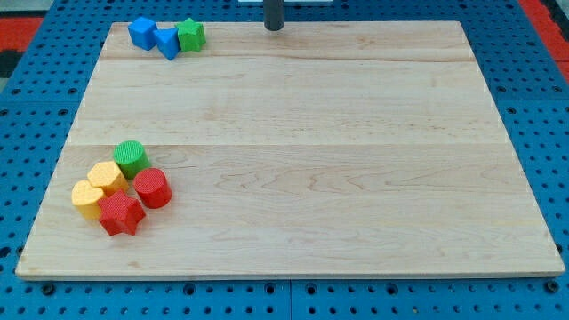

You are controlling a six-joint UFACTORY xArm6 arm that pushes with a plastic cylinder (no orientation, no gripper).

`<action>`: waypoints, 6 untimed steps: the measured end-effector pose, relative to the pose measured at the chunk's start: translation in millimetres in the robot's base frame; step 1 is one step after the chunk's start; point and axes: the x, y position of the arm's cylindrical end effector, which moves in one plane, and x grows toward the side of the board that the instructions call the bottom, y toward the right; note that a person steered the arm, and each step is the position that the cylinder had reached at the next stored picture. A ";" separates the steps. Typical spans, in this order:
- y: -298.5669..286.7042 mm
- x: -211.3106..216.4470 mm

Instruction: Move the green star along the blue triangle towards the bottom of the blue cube

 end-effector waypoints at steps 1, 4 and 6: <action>-61.5 -0.5; -146.2 45.2; -187.2 59.5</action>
